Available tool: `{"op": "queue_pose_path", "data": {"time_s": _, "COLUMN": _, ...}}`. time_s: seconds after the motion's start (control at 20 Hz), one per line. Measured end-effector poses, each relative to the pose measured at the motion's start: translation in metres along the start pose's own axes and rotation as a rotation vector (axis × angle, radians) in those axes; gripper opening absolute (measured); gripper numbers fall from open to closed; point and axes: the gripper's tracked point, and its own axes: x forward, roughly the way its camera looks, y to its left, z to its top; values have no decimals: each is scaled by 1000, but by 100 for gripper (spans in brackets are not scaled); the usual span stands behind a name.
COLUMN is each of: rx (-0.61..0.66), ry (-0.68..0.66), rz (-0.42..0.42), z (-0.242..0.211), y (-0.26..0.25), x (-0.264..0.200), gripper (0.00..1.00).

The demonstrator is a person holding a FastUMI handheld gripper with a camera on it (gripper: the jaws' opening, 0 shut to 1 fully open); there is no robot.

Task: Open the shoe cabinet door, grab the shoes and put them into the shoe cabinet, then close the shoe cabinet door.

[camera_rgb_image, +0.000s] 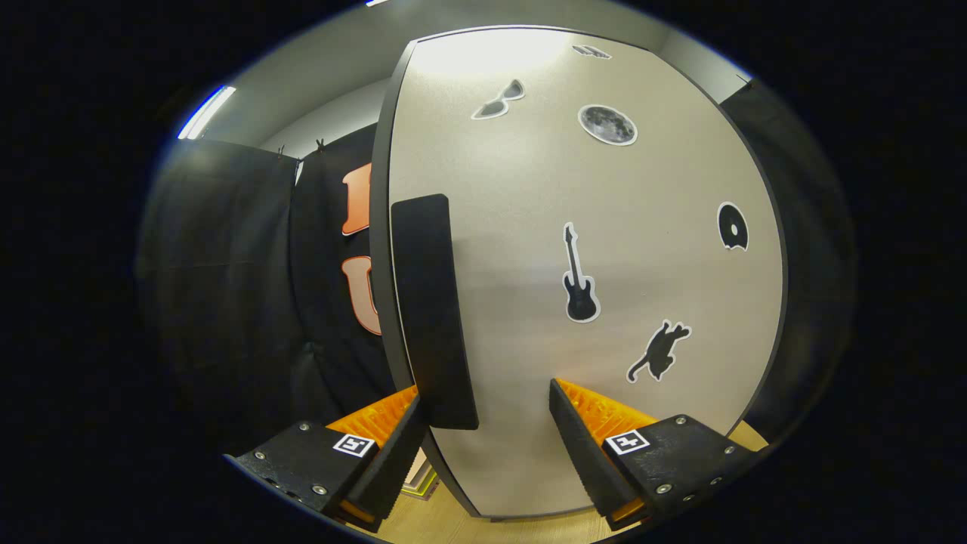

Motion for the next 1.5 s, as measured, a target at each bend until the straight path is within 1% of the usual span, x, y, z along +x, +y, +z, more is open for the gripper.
{"op": "queue_pose_path", "data": {"time_s": 0.15, "rx": 18, "ry": 26, "rz": 0, "z": -2, "y": 0, "x": -12, "gripper": 96}}
{"op": "queue_pose_path", "data": {"time_s": 0.3, "rx": -11, "ry": 34, "rz": -23, "z": -1, "y": -7, "x": -36, "gripper": 96}}
{"op": "queue_pose_path", "data": {"time_s": 0.5, "rx": -21, "ry": 36, "rz": -59, "z": 3, "y": -23, "x": -83, "gripper": 95}}
{"op": "queue_pose_path", "data": {"time_s": 0.65, "rx": -21, "ry": 23, "rz": -104, "z": 10, "y": -39, "x": -119, "gripper": 95}}
{"op": "queue_pose_path", "data": {"time_s": 0.9, "rx": -40, "ry": -4, "rz": -166, "z": 30, "y": -60, "x": -180, "gripper": 95}}
{"op": "queue_pose_path", "data": {"time_s": 1.05, "rx": -54, "ry": -30, "rz": -187, "z": 44, "y": -62, "x": -216, "gripper": 95}}
{"op": "queue_pose_path", "data": {"time_s": 1.15, "rx": -77, "ry": -51, "rz": -207, "z": 53, "y": -64, "x": -235, "gripper": 95}}
{"op": "queue_pose_path", "data": {"time_s": 1.25, "rx": -75, "ry": -63, "rz": -214, "z": 58, "y": -60, "x": -252, "gripper": 95}}
{"op": "queue_pose_path", "data": {"time_s": 1.35, "rx": -66, "ry": -72, "rz": -210, "z": 62, "y": -54, "x": -264, "gripper": 95}}
{"op": "queue_pose_path", "data": {"time_s": 1.5, "rx": -94, "ry": -76, "rz": -209, "z": 63, "y": -49, "x": -275, "gripper": 95}}
